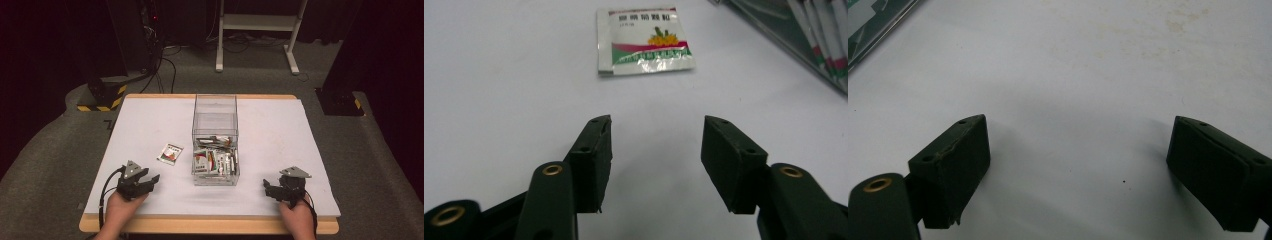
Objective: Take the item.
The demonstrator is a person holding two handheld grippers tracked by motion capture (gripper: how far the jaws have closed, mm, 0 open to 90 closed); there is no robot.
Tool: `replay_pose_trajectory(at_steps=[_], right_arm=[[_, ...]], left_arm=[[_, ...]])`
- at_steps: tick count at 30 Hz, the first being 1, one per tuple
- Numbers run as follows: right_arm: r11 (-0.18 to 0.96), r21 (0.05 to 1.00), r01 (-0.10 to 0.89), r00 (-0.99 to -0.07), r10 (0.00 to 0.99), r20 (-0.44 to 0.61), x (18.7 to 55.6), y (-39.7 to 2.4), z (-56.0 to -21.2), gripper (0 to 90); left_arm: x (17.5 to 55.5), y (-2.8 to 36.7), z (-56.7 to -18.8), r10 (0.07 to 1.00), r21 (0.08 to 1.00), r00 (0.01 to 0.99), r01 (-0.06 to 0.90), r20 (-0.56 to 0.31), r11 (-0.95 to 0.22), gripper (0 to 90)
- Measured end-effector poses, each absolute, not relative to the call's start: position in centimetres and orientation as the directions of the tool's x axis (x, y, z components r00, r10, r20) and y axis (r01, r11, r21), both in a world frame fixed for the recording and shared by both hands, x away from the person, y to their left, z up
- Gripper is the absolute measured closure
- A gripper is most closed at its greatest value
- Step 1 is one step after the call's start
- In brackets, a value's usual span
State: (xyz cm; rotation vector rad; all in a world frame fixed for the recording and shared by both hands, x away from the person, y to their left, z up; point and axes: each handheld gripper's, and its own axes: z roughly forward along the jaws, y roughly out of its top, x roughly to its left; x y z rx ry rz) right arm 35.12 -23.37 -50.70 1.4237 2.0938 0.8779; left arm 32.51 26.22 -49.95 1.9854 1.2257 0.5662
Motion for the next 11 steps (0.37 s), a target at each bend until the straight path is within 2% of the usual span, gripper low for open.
replay_pose_trajectory(at_steps=[2, 5, 11], right_arm=[[0.262, 0.722, 0.641, -0.36, 0.933, -0.018, 35.13, -23.37, -50.7, 10.3], [0.261, 0.722, 0.641, -0.36, 0.933, -0.018, 35.12, -23.36, -50.7, 10.2], [0.261, 0.722, 0.641, -0.36, 0.933, -0.018, 35.12, -23.36, -50.71, 10.2]], left_arm=[[32.38, 26.33, -50.46, 0.892, 0.761, 0.453, 0.574, 0.014, -0.303, 43.0], [32.32, 26.58, -50.71, 0.893, 0.758, 0.449, 0.586, -0.01, -0.286, 41.2], [32.22, 26.46, -50.82, 0.894, 0.761, 0.449, 0.58, 0.001, -0.292, 39.6]])
